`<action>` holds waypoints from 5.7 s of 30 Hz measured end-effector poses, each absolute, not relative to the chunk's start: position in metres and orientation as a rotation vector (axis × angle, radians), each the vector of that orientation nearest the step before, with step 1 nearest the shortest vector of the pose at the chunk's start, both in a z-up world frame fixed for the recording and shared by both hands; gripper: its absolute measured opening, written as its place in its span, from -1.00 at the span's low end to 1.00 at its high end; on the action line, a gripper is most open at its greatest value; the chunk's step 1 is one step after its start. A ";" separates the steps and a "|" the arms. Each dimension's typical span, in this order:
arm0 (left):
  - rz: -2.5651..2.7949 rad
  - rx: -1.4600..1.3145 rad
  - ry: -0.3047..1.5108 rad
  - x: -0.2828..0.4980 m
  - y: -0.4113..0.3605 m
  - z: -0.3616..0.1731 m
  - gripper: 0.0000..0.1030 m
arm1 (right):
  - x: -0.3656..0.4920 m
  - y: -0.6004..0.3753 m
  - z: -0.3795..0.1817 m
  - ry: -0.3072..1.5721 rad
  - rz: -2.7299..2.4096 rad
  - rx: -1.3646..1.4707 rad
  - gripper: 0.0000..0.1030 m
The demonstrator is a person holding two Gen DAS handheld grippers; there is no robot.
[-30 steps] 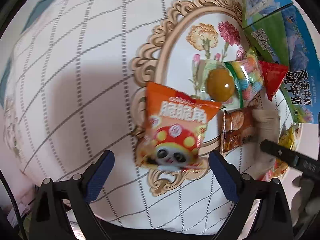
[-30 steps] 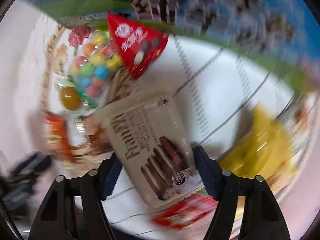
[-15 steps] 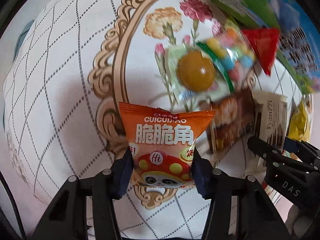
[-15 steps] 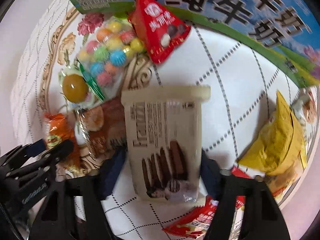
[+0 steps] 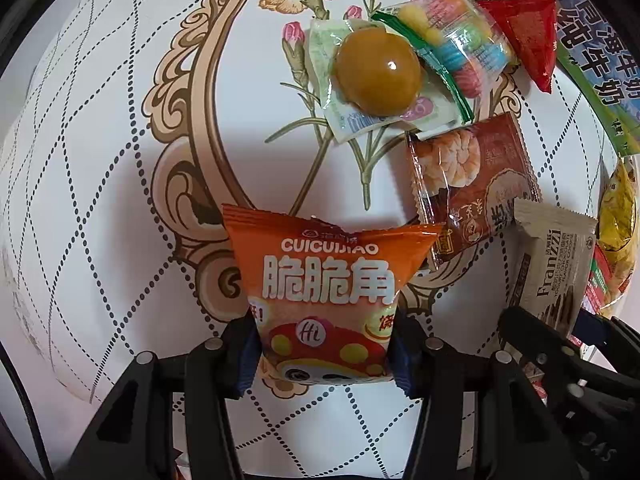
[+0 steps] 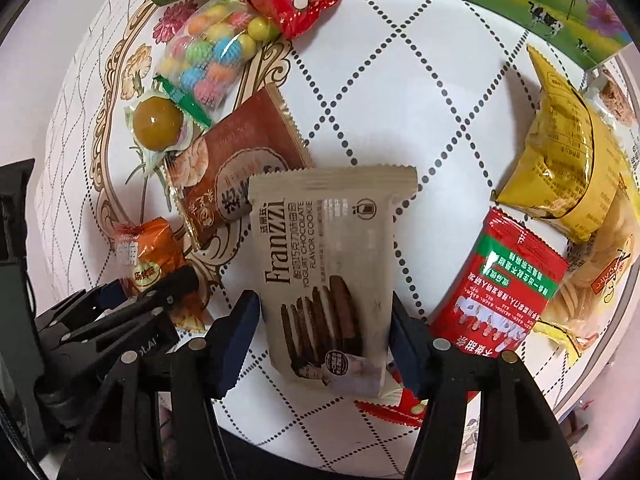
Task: Organize snacks
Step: 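Carry both packs into the box and open both tools, then grasp the red sauce packet with left tool while right tool grasps yellow cracker bag, then lower both packets into the box front and open both tools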
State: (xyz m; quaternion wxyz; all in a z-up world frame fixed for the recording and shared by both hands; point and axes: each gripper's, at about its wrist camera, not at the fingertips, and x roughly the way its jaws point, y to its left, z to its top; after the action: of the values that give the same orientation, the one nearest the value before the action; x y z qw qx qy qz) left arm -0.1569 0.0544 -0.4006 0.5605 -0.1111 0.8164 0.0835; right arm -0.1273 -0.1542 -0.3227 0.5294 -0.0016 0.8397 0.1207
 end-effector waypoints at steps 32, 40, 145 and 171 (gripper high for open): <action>-0.143 -0.164 1.602 0.084 0.021 -0.222 -0.14 | 0.068 -0.233 -0.180 1.571 0.332 0.300 0.15; -0.092 -0.028 1.696 0.183 0.017 -0.295 -0.14 | 0.179 -0.242 -0.244 1.605 0.227 0.172 0.15; -0.098 -0.188 1.931 -0.126 -0.045 -0.366 0.05 | -0.086 -0.333 -0.321 1.843 -0.059 0.372 0.19; -0.134 -0.259 1.930 -0.149 -0.036 -0.367 -0.09 | -0.129 -0.294 -0.323 1.931 0.072 0.326 0.05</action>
State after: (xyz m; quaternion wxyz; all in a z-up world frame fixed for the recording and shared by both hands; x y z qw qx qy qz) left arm -0.1494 -0.0362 -0.3673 0.5604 -0.1097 0.8189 -0.0570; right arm -0.1287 -0.2944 -0.3235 0.5573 0.1383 0.8182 0.0305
